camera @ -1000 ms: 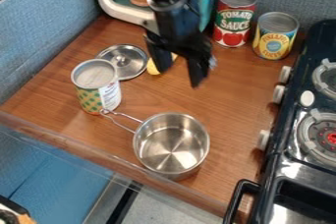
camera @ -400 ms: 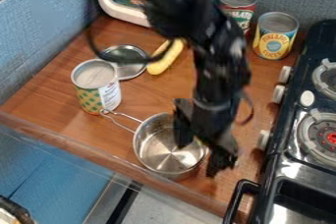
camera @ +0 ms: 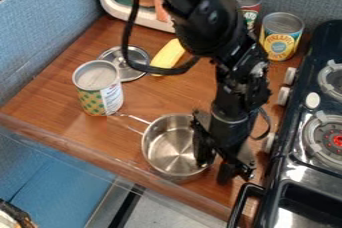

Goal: Move the silver pot to the upper right side of the table

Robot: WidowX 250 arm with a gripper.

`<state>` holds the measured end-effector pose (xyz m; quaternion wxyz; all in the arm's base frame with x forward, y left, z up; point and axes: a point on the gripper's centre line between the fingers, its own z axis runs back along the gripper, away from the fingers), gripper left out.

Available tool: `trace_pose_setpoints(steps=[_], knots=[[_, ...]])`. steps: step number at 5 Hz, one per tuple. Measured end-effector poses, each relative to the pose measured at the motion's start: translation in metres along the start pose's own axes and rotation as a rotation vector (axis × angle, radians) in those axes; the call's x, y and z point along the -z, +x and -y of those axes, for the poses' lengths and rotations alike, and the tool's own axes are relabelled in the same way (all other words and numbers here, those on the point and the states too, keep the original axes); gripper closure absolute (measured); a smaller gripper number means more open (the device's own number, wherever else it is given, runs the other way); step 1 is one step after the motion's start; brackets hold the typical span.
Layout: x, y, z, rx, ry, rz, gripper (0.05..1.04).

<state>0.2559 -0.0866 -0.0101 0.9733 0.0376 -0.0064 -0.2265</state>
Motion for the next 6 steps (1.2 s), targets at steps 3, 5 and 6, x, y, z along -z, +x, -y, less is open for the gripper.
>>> trace_pose_setpoints(steps=[3,5,6], knots=[[-0.061,0.022,-0.016,-0.109,-0.058,0.121,1.021],[-0.052,0.053,-0.025,-0.179,-0.096,0.1,0.855],[-0.034,0.03,-0.007,-0.16,-0.074,0.054,0.595]])
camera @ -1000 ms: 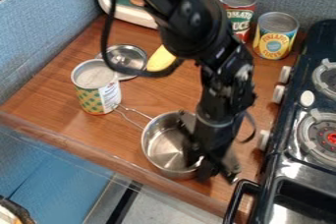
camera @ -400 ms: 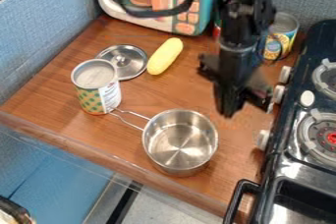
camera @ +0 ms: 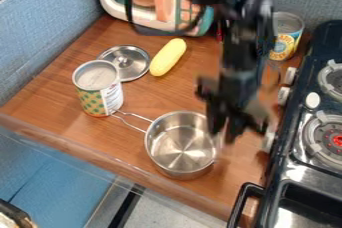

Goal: Move the silver pot to the upper right side of the table

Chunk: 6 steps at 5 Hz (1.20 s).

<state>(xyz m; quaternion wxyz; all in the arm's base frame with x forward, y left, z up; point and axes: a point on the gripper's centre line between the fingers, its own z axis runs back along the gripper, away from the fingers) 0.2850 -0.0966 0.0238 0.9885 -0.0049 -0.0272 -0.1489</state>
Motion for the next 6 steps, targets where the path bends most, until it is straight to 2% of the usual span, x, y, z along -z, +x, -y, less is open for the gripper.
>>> trace_pose_setpoints(steps=[1,2,3,4,5,6], knots=[[0.002,-0.01,0.0,0.004,0.023,0.01,0.287],[0.014,-0.009,-0.003,0.003,0.044,0.0,0.083],[0.03,-0.01,-0.009,-0.017,0.048,-0.042,0.137],[0.031,-0.004,-0.012,-0.031,0.046,-0.031,0.422],[0.031,-0.009,-0.012,-0.024,0.047,-0.03,0.714],[0.029,-0.016,-0.007,-0.01,0.05,-0.028,0.921]])
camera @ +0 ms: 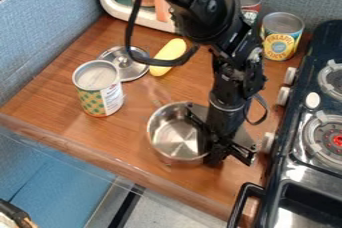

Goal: Move the silver pot to the upper right side of the table

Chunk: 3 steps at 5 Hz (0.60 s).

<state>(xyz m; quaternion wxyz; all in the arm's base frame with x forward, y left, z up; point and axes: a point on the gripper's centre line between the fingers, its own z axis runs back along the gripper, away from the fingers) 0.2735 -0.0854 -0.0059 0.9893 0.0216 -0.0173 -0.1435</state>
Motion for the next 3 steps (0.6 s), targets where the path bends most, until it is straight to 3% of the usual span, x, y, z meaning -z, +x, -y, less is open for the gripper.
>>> trace_pose_setpoints(steps=[1,2,3], knots=[[-0.009,0.0,0.005,-0.022,-0.004,0.034,1.003],[-0.03,0.005,0.015,-0.051,-0.035,0.08,1.008],[-0.049,0.03,0.014,-0.053,-0.064,0.133,1.008]])
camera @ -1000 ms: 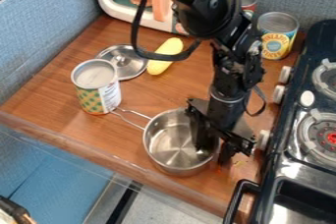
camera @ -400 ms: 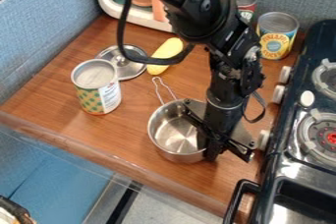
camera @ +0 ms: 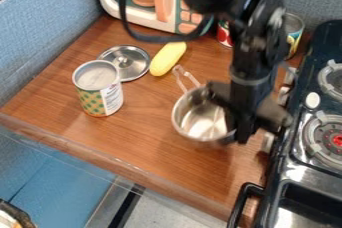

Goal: Move the silver pot to the upper right side of the table

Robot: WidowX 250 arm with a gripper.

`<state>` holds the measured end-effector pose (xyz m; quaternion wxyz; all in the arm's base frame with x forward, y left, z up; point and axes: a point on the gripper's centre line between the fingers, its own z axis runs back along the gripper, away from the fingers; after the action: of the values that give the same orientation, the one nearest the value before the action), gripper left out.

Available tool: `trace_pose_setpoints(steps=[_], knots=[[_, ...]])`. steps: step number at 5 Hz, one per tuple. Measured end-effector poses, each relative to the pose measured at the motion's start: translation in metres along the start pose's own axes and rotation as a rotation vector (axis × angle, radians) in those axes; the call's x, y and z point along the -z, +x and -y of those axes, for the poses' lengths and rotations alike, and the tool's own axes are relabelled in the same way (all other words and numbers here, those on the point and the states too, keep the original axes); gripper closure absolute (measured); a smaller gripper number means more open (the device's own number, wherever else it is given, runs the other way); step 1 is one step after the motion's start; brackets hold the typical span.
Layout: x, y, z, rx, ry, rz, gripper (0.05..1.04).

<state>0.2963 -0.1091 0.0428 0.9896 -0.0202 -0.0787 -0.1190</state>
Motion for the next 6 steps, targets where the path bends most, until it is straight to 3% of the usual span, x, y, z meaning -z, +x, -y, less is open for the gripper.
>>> trace_pose_setpoints(steps=[1,3,5,6], knots=[[0.008,0.035,-0.01,-0.031,0.005,0.001,1.008],[0.048,0.084,-0.029,-0.013,0.045,-0.066,1.008],[0.062,0.099,-0.041,-0.02,0.07,-0.096,0.978],[0.063,0.096,-0.049,-0.056,0.056,-0.109,0.797]])
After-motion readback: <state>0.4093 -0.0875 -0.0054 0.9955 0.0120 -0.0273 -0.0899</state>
